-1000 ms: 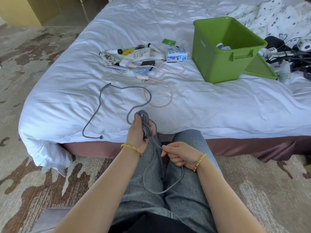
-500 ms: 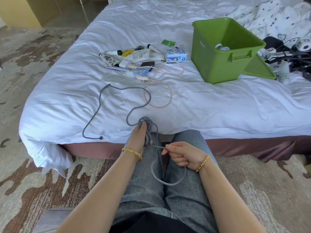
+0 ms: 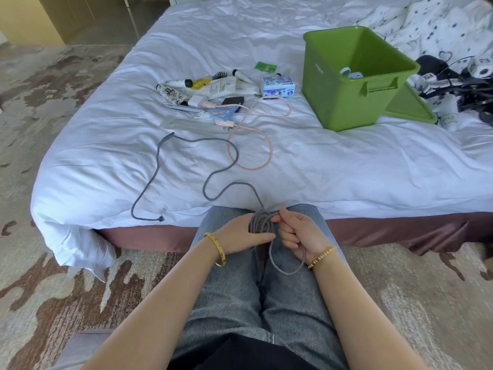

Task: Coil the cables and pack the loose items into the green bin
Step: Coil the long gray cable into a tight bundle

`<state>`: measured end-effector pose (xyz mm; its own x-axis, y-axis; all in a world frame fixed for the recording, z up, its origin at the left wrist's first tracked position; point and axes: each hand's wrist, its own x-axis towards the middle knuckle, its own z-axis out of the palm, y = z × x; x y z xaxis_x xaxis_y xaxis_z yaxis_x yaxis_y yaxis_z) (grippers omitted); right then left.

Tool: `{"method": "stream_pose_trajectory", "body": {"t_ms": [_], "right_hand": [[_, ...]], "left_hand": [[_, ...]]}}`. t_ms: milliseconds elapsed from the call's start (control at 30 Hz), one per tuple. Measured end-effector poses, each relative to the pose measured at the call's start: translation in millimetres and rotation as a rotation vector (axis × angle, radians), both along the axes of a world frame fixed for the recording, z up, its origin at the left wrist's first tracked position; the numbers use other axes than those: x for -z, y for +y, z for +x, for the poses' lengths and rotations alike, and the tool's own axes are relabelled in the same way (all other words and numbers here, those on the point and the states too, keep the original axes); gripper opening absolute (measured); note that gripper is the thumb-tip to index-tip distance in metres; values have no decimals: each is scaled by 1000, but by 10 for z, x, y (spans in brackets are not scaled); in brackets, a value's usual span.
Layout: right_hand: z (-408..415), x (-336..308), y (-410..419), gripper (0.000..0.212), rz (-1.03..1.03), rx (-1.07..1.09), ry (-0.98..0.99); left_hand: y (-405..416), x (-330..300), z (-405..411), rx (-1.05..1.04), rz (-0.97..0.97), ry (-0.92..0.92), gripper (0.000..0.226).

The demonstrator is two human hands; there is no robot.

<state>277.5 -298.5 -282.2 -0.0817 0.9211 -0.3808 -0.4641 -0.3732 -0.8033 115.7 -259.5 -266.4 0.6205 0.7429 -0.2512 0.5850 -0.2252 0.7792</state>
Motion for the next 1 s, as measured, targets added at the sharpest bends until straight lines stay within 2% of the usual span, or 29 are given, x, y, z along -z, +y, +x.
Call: {"method": "stream_pose_trajectory", "body": {"t_ms": [67, 200, 300, 433, 533, 600, 667, 733, 800, 900, 1000], "right_hand": [[-46, 6, 1, 29, 20, 18, -96], [-75, 3, 1, 4, 54, -45, -304], [-85, 7, -12, 14, 72, -169, -364], [-115, 6, -17, 15, 78, -233, -447], [-137, 24, -11, 20, 94, -223, -635], [-156, 37, -12, 17, 161, -191, -823], [-165, 53, -14, 15, 213, -142, -929], [-162, 65, -11, 13, 233, -113, -929], [-159, 64, -6, 11, 223, -125, -894], [-110, 52, 7, 10, 104, -65, -542], [-10, 17, 6, 16, 77, 61, -257]], "left_hand": [[-9, 4, -1, 19, -7, 32, 18], [6, 3, -42, -23, -70, 40, 19], [-4, -11, -37, -43, -82, 39, 17], [-23, 6, 6, -54, -53, 68, 20], [-20, 6, 37, -57, -32, 102, 23], [-12, 0, 42, -62, -37, 109, 26], [-7, -2, 35, -68, -46, 100, 22], [-3, -8, 24, -72, -59, 88, 17], [10, -1, 12, -72, -50, 86, 22], [18, -21, -15, -111, -58, 19, 20], [17, -66, -76, -177, -256, -134, 23]]}}
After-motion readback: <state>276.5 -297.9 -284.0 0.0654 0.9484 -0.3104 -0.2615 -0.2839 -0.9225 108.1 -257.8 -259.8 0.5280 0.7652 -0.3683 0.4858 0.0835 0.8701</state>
